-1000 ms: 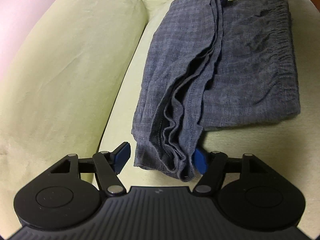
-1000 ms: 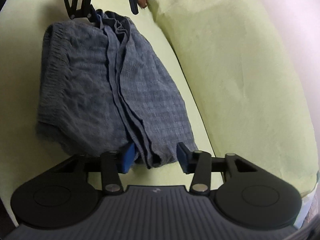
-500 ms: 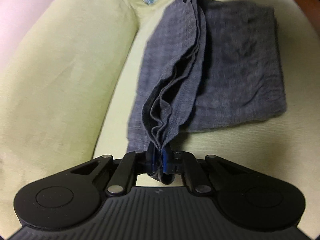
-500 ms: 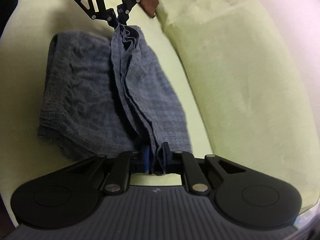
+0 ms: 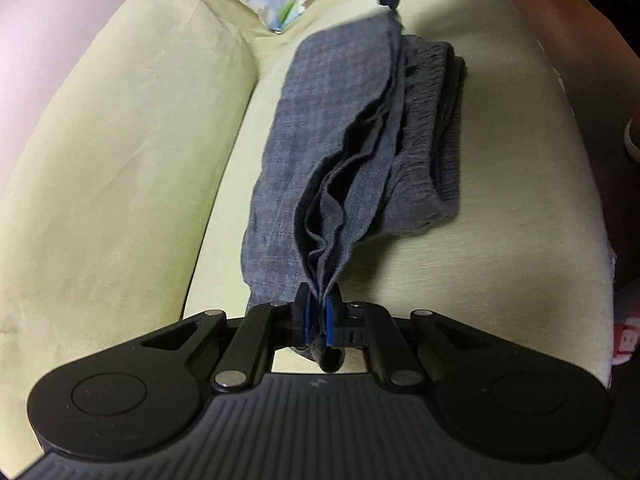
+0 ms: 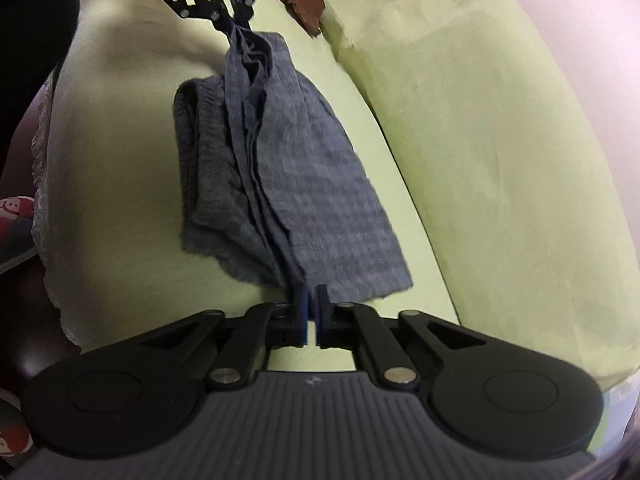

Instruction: Fold clothes

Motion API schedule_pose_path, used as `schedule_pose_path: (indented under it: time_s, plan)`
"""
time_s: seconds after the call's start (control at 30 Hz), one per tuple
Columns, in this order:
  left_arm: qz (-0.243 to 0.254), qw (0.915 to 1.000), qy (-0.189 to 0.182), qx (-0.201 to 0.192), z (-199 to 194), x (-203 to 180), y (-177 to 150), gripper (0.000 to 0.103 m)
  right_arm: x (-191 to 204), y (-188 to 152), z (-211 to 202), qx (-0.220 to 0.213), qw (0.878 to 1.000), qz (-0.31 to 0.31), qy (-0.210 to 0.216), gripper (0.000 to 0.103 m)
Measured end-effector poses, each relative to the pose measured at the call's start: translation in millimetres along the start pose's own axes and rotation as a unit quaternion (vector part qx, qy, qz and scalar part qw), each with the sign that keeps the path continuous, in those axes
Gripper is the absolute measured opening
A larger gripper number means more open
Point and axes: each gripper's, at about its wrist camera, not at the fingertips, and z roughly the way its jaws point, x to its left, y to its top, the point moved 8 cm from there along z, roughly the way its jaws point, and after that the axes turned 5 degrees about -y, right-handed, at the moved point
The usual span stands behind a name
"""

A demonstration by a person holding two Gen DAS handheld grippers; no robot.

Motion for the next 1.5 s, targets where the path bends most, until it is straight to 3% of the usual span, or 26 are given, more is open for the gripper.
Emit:
schedule_pose_path:
  time_s: [0.13, 0.2, 0.27, 0.33, 0.5, 0.53, 0.63, 0.97, 1.17, 1.4, 1.5]
  plan:
    - [-0.004, 1.0, -0.002, 0.002, -2, 6, -2, 0.006, -4, -1, 1, 0.004, 1.0, 0.011, -0.002, 0.003]
    - [-0.003, 1.0, -0.003, 0.002, 0, 6, 0, 0.006, 7, -4, 5, 0.0, 0.999, -0.026, -0.027, 0.015]
    - [-0.003, 1.0, -0.005, 0.001, 2, 5, 3, 0.006, 18, -3, 4, -0.006, 0.998, -0.051, -0.037, 0.016]
    - [-0.003, 1.0, -0.008, 0.002, 6, 5, 2, 0.007, 22, -3, 2, -0.006, 0.998, -0.052, -0.029, 0.026]
    - [-0.005, 0.9999, -0.012, 0.006, 11, 1, -2, 0.009, 30, -5, 21, 0.002, 0.997, -0.07, -0.036, 0.024]
    - [-0.006, 0.9999, -0.013, 0.007, 12, 0, -3, 0.011, 29, -6, 26, 0.003, 0.997, -0.068, -0.037, 0.016]
    - [-0.006, 0.9999, -0.01, 0.012, 14, 1, -7, 0.012, 23, -7, 38, 0.004, 0.998, -0.053, -0.023, 0.004]
    - [-0.026, 0.9994, 0.021, 0.004, -11, 18, -9, 0.012, -8, 9, 5, -0.024, 0.999, -0.033, -0.024, 0.003]
    - [-0.025, 0.9996, 0.01, 0.011, -16, 1, -16, 0.012, 9, 3, -9, -0.02, 0.999, -0.027, 0.001, 0.003]
    - [-0.051, 0.9987, -0.001, 0.001, -22, -7, -22, 0.012, 20, 0, 7, -0.002, 1.0, -0.003, 0.013, 0.003]
    - [-0.061, 0.998, -0.012, 0.006, -11, -11, -23, 0.021, 25, -7, 2, 0.004, 1.0, 0.001, 0.019, 0.003]
